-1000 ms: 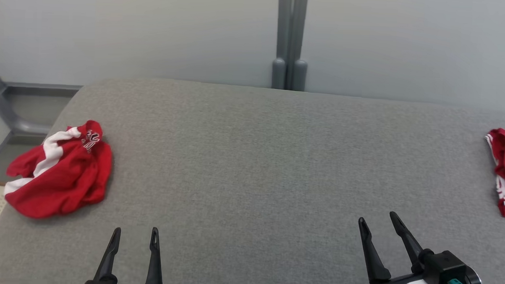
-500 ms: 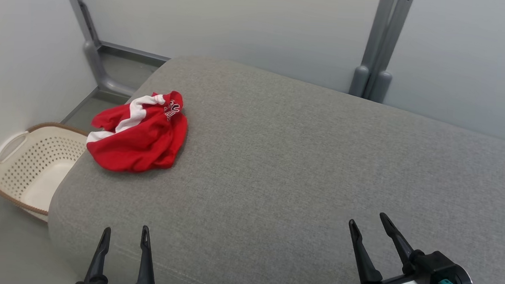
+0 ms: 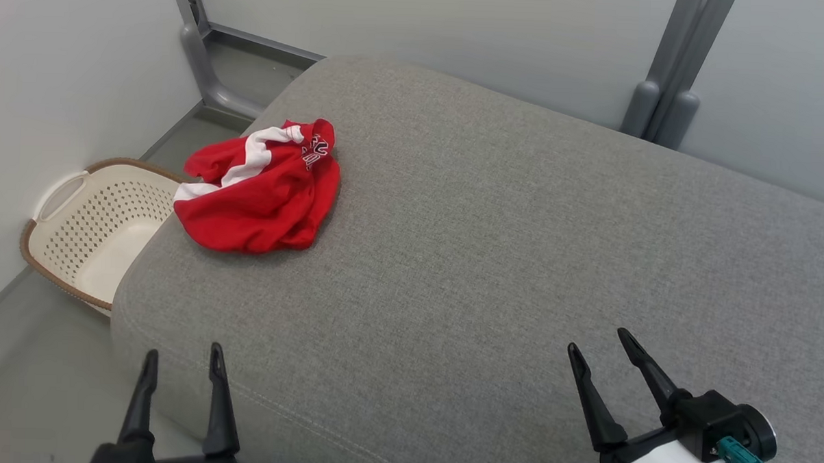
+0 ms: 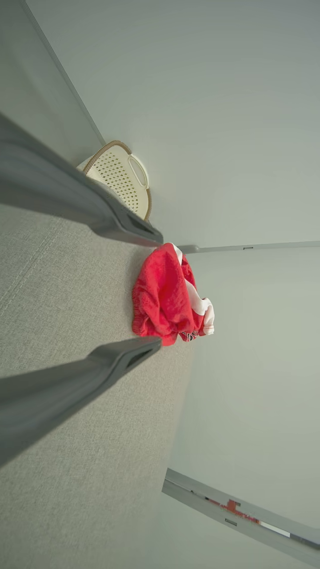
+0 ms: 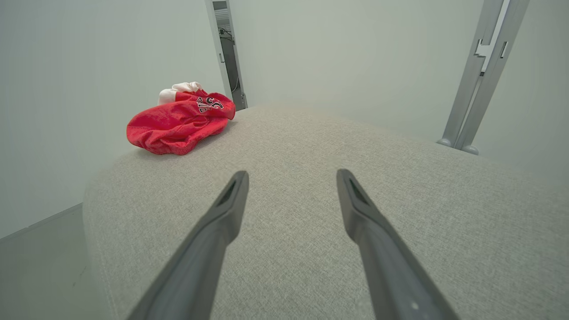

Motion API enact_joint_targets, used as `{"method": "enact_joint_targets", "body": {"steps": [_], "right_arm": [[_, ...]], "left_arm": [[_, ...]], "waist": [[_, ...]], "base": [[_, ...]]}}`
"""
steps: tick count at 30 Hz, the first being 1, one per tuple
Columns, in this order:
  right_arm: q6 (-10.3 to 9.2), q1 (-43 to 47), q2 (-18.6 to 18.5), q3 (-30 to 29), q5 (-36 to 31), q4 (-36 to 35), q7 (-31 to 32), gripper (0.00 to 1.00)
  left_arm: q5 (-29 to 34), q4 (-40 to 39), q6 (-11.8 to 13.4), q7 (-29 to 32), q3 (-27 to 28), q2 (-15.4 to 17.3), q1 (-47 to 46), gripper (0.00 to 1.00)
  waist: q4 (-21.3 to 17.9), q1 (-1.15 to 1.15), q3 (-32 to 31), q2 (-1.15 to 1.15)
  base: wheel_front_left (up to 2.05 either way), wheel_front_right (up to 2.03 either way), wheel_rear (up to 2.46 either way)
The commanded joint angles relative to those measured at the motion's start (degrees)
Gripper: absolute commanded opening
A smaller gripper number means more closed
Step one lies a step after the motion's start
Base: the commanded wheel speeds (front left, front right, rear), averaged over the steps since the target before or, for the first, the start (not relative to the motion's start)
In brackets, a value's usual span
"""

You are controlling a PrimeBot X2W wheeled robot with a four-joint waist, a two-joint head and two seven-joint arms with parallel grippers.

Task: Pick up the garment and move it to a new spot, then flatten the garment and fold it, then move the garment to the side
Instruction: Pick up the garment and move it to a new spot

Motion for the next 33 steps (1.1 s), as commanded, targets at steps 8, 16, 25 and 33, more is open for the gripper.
{"method": "enact_joint_targets", "body": {"steps": [8, 16, 25, 33], "right_arm": [[-0.11, -2.36, -6.33, -1.01, -1.61, -2.29, -0.17, 1.0], [-0.11, -6.44, -12.93, -1.48, -2.13, -4.44, -0.17, 1.0], [-0.11, -11.7, -16.81, -3.53, -3.13, -8.17, -0.18, 1.0], [-0.11, -13.23, -18.07, -5.42, -3.71, -10.66, -0.17, 1.0]], "left_arm": [[0.43, 3.19, -4.98, -0.15, 6.05, 0.31, -16.02, 1.0], [2.27, 17.44, -8.09, -0.07, 9.31, 6.18, -37.83, 1.0], [-4.97, 42.25, -10.23, 16.47, 13.57, 10.69, -56.74, 1.0], [-13.19, 55.31, -12.93, 26.56, 13.46, 11.67, -63.59, 1.0]], "waist": [[-1.06, 0.0, 11.52, 0.0], [-3.66, 0.0, 20.27, 0.0], [-8.1, 0.0, 27.26, 0.0], [-10.09, 0.0, 31.78, 0.0]], "base": [[0.0, 0.0, 0.0], [0.0, 0.0, 0.0], [0.0, 0.0, 0.0], [0.0, 0.0, 0.0]]}}
